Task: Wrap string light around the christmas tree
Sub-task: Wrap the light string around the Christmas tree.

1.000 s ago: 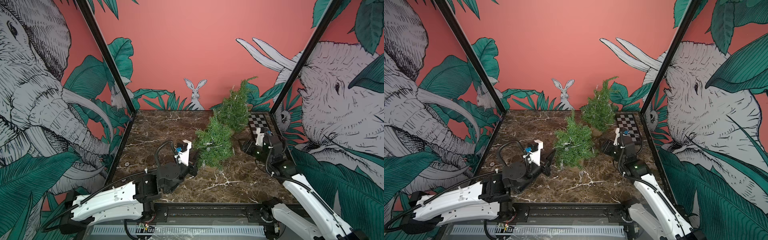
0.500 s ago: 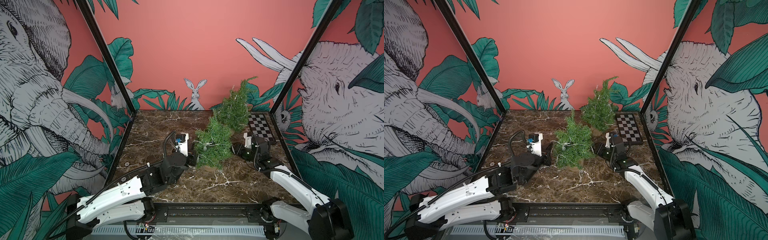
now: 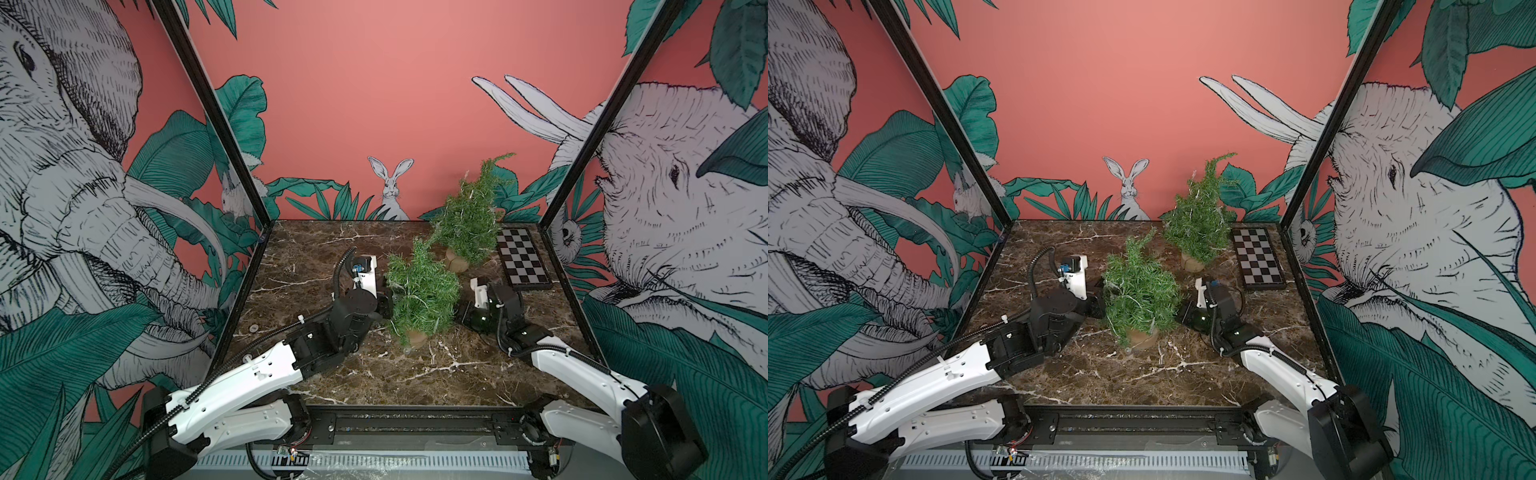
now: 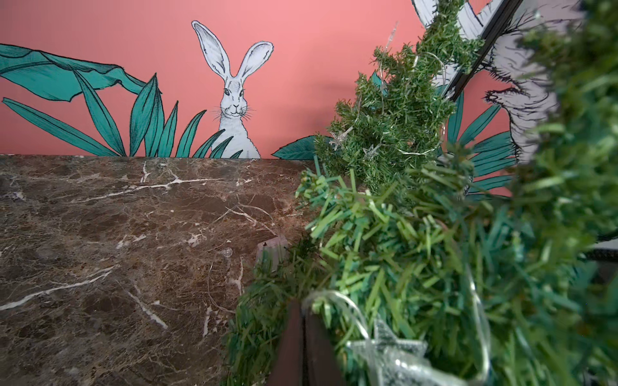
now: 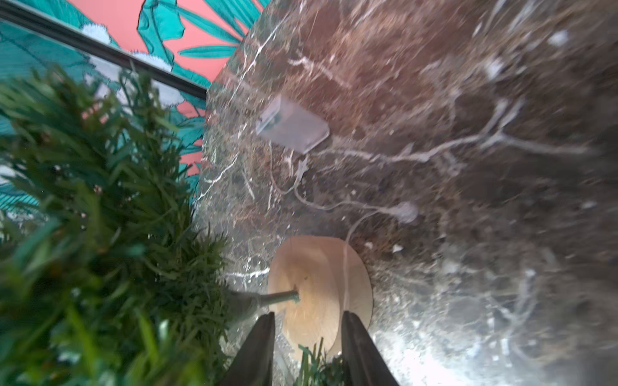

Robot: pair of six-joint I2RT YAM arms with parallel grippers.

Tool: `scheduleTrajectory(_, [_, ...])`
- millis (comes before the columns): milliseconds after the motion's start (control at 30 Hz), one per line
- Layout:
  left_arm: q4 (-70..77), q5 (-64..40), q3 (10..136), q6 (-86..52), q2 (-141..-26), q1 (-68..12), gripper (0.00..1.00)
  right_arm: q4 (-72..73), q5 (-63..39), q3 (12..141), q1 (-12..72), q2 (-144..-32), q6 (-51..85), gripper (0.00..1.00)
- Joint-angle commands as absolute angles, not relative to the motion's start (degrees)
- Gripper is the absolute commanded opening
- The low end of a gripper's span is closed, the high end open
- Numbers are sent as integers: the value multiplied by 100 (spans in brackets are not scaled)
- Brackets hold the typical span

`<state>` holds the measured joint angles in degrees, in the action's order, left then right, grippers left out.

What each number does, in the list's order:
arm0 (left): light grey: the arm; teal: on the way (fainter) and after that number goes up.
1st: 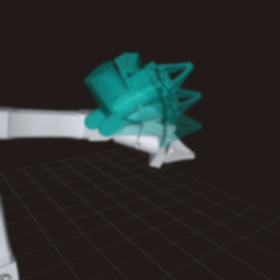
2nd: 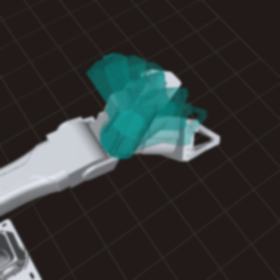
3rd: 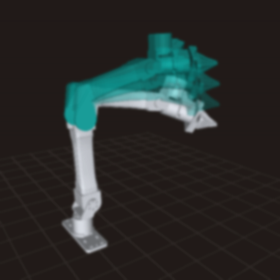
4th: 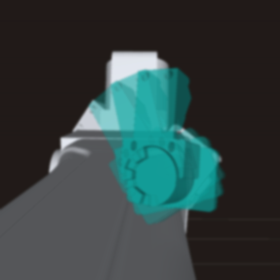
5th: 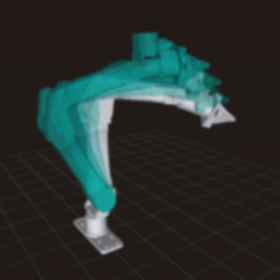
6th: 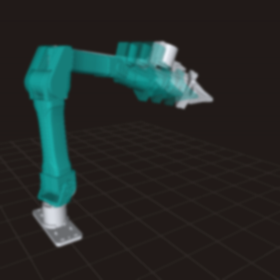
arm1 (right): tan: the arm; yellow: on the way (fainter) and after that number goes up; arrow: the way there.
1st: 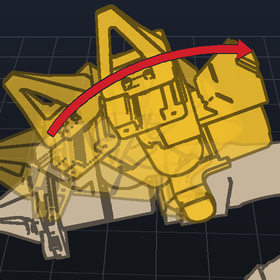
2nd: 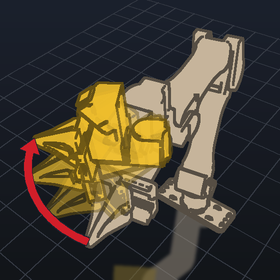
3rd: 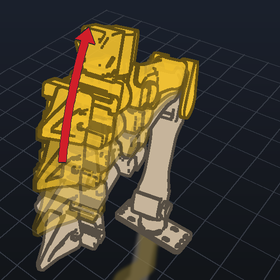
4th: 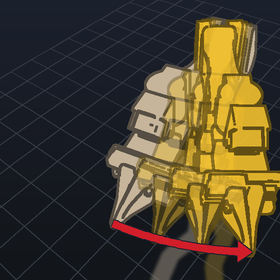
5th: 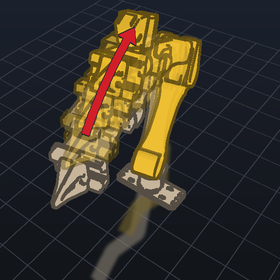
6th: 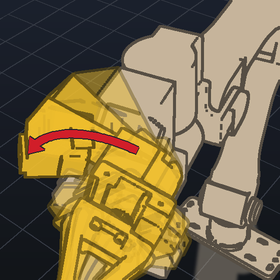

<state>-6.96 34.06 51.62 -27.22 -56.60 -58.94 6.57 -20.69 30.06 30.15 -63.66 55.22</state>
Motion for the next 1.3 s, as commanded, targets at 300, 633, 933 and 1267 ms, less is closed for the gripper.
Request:
scheduleTrajectory(300, [-782,3322,5292,-2700,-5585,-5591,0,57,-1051,2934,3501,-5526,5250,46])
scheduleTrajectory(633, [-835,3309,5058,-2877,-5383,-5554,0,-669,-456,3414,2713,-5484,4875,59])
scheduleTrajectory(933, [-853,3218,4934,-3016,-5195,-5554,0,894,-1136,3384,2466,-7426,5552,47])
scheduleTrajectory(1267, [-774,3148,4874,-3124,-5169,-5555,0,1998,-1213,3375,2778,-8887,6966,51])
